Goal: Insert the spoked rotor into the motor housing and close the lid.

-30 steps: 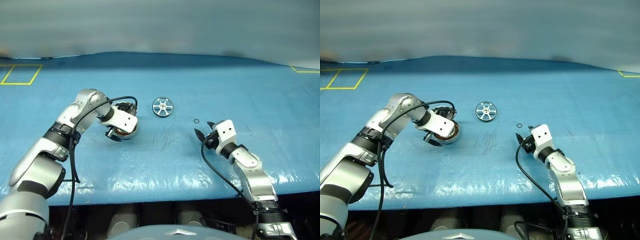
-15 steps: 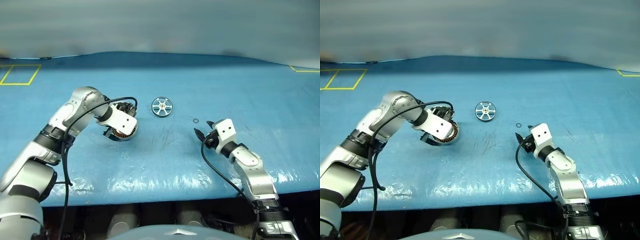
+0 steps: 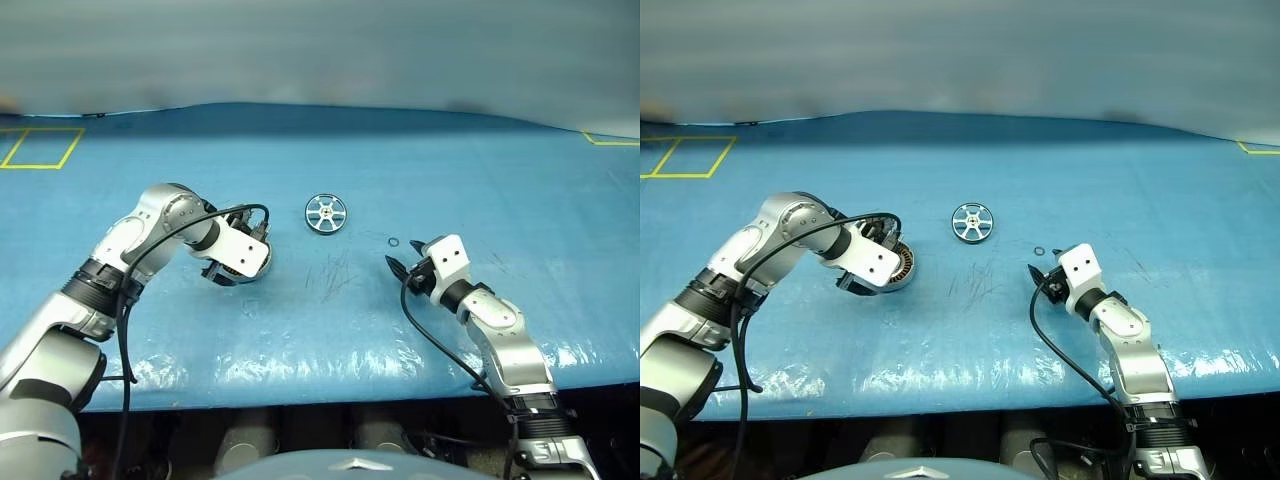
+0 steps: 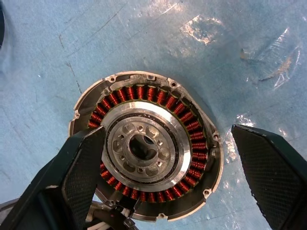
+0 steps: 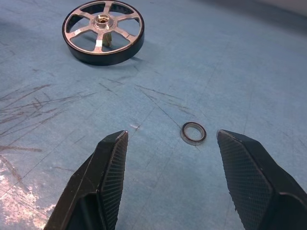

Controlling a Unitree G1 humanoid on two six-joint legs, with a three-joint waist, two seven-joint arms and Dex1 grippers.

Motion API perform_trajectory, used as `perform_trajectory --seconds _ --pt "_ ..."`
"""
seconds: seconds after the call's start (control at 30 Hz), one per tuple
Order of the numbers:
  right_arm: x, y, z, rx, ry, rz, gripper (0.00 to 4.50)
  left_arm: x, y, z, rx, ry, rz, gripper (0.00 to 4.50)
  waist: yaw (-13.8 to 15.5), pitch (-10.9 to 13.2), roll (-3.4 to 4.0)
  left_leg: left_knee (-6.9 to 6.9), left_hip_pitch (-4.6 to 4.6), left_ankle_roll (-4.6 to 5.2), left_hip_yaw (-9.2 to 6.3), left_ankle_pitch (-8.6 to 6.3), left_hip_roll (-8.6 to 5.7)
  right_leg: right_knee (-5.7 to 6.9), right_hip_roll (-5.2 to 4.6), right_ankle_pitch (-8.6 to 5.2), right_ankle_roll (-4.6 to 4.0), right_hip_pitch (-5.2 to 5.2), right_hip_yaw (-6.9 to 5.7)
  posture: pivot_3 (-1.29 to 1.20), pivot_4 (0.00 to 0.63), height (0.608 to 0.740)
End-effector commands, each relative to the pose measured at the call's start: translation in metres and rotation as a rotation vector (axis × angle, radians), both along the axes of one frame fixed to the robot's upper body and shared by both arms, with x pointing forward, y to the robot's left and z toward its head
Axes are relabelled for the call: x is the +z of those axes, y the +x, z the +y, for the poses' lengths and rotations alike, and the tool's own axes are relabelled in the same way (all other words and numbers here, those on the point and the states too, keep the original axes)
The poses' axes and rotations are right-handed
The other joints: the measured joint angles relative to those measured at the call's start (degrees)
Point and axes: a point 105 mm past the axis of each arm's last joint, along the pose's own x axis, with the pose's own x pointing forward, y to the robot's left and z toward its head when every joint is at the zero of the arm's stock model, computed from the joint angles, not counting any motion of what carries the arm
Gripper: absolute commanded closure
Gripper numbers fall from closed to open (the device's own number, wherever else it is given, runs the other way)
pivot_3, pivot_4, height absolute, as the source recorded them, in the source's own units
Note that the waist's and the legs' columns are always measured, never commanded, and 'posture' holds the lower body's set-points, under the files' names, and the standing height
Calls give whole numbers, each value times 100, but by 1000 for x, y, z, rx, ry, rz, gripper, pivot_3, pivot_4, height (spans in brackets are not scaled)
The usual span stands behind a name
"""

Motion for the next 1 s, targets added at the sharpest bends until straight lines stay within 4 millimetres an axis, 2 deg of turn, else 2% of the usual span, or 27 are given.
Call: perform_trajectory --seconds 0.03,1.0 --pt "12 4 -1 10 -17 -39 1389 16 4 5 8 -4 -67 36 -2 0 0 0 0 0 0 0 0 0 0 0 0 0 0 0 150 740" --pt "11 9 6 32 -8 -41 1389 17 -2 14 41 -7 -64 36 -13 0 0 0 0 0 0 0 0 1 0 0 0 -1 0 0 150 740"
